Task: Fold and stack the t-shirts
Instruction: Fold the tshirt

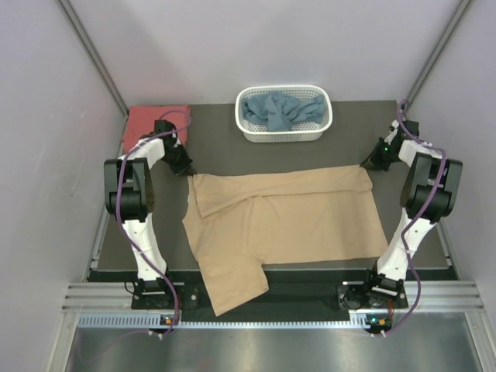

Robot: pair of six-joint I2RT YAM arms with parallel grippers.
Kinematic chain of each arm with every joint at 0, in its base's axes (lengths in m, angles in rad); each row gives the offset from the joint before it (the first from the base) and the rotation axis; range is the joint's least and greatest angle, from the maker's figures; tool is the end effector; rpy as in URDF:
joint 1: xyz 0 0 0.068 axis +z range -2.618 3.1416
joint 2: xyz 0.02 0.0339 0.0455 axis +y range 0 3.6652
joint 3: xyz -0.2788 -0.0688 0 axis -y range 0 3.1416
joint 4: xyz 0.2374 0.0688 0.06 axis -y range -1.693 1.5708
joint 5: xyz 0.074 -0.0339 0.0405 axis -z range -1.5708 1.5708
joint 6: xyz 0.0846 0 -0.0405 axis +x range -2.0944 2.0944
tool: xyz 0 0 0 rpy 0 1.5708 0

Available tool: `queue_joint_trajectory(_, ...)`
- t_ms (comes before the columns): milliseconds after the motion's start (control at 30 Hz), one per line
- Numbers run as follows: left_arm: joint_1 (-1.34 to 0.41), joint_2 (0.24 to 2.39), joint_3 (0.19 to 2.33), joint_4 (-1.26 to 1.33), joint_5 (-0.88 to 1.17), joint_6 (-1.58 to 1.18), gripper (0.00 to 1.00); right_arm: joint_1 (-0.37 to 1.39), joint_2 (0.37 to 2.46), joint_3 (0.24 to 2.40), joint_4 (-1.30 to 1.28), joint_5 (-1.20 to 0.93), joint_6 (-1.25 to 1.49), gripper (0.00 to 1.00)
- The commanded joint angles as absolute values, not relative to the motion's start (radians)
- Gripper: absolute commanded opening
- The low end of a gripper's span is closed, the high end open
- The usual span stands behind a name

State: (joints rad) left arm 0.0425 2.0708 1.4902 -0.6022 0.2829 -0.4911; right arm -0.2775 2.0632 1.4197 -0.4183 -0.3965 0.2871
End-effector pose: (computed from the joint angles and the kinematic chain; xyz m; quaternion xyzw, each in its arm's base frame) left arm 0.4444 -0.0047 0.1344 -0.2299 0.9442 -0.1773 0.1553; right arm 0.4435 -0.0924 0.1320 0.2167 0.9251 0.1918 0.2459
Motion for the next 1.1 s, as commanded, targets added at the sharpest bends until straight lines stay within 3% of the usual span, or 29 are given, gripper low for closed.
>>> queue_joint_trajectory(0, 0.063, 2.063, 1.483, -0.558, 0.209, -0.485, 0.0, -0.278, 2.028, 1.381, -0.304, -0.279, 0.324, 0.0)
queue_joint_trajectory(467, 0.081, 2.051, 1.482, -0.563, 0.134, -0.497, 0.0, -0.282, 2.036, 1.367, -0.291, -0.183, 0.359, 0.0)
queue_joint_trajectory(967, 0.1, 2.043, 1.497, -0.543, 0.17, -0.528, 0.0, -0.284, 2.077, 1.396, -0.316, -0.219, 0.367, 0.0)
queue_joint_trajectory(1000, 0.1, 2.043, 1.502, -0.551, 0.167, -0.528, 0.03, -0.284, 2.08, 1.4, -0.324, -0.219, 0.365, 0.0)
queue_joint_trajectory(1067, 0.1, 2.043, 1.526, -0.572, 0.158, -0.525, 0.18, -0.282, 2.094, 1.43, -0.365, -0.222, 0.362, 0.0)
